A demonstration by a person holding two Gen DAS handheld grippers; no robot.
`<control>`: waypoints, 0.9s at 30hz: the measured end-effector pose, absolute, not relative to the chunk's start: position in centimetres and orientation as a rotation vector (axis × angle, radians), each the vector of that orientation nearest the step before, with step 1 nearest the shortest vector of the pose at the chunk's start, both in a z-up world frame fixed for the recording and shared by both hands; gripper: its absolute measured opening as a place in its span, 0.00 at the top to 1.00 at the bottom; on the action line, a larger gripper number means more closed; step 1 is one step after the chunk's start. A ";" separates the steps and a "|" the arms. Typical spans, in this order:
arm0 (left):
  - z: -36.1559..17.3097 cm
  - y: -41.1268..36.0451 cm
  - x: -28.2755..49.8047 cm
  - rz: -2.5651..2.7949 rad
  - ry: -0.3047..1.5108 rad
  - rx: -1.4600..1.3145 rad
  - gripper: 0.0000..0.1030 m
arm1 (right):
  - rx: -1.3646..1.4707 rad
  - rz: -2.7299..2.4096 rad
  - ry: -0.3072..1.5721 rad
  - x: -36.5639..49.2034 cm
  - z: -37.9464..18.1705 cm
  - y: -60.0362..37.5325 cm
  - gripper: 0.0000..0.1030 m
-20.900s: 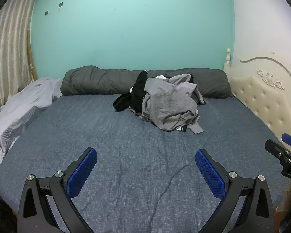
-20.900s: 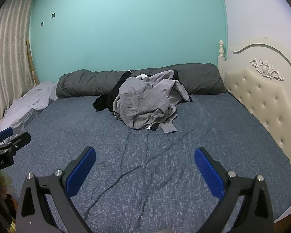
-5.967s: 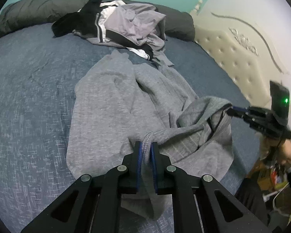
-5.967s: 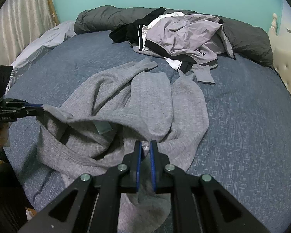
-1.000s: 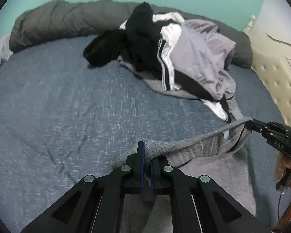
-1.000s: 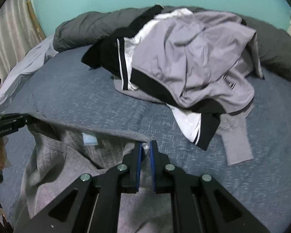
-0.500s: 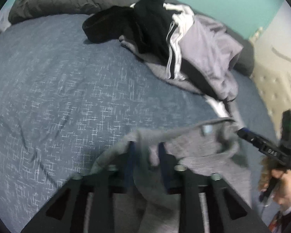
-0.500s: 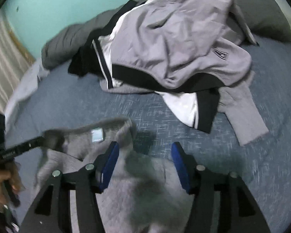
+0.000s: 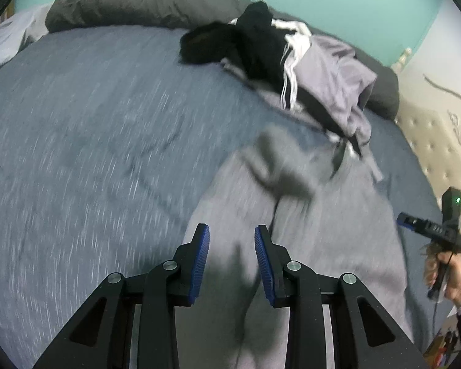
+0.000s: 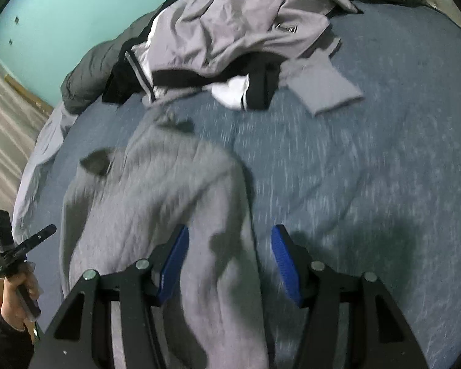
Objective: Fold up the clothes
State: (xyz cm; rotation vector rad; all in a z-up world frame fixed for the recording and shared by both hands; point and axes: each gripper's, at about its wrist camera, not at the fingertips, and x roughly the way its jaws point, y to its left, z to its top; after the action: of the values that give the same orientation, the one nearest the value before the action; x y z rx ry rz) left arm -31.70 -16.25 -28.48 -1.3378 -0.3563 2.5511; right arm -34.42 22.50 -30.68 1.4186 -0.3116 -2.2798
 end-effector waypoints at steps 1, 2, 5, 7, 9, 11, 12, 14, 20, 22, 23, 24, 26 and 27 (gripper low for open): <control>-28.9 -16.3 -31.1 2.554 -0.354 -1.341 0.67 | 1.412 -2.274 -0.293 -34.0 -30.8 22.2 0.52; -29.4 -16.4 -30.4 2.557 -0.352 -1.343 0.67 | 1.406 -2.269 -0.275 -33.5 -30.9 21.9 0.58; -30.4 -16.7 -28.8 2.572 -0.355 -1.342 0.67 | 1.410 -2.253 -0.221 -32.8 -31.4 20.8 0.70; -31.0 -16.5 -27.9 2.589 -0.342 -1.336 0.67 | 1.422 -2.246 -0.171 -32.6 -31.9 20.0 0.84; -31.4 -16.3 -27.2 2.595 -0.336 -1.326 0.67 | 1.418 -2.250 -0.126 -32.3 -32.1 19.3 0.92; -31.8 -16.3 -26.6 2.599 -0.338 -1.315 0.67 | 1.406 -2.259 -0.119 -32.2 -32.2 19.1 0.97; -31.9 -16.4 -26.3 2.601 -0.345 -1.309 0.67 | 1.399 -2.266 -0.120 -32.2 -32.2 19.1 0.97; -32.3 -16.5 -25.9 2.605 -0.358 -1.297 0.67 | 1.386 -2.281 -0.109 -32.2 -32.1 19.2 0.98; -32.1 -16.2 -26.1 2.618 -0.338 -1.279 0.67 | 1.303 -2.396 -0.148 -32.6 -29.7 21.5 0.98; -31.9 -16.1 -26.1 2.626 -0.343 -1.265 0.67 | 1.293 -2.445 -0.163 -33.0 -28.8 22.7 0.98; -31.7 -16.1 -26.1 2.629 -0.346 -1.259 0.67 | 1.293 -2.464 -0.180 -33.3 -28.4 23.4 0.98; -31.6 -15.9 -26.1 2.632 -0.341 -1.257 0.67 | 1.298 -2.480 -0.179 -33.6 -28.1 23.7 0.98; -31.5 -15.6 -26.1 2.636 -0.326 -1.257 0.67 | 1.322 -2.495 -0.168 -34.2 -27.8 24.2 0.98; -31.4 -15.6 -26.1 2.633 -0.326 -1.253 0.67 | 1.341 -2.495 -0.161 -34.4 -27.8 24.3 0.98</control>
State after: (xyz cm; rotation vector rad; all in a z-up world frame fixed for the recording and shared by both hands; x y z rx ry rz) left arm -26.09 -15.57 -31.43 -1.2531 -0.3262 2.6330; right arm -34.44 24.30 -27.77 1.3405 -0.1611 -2.4951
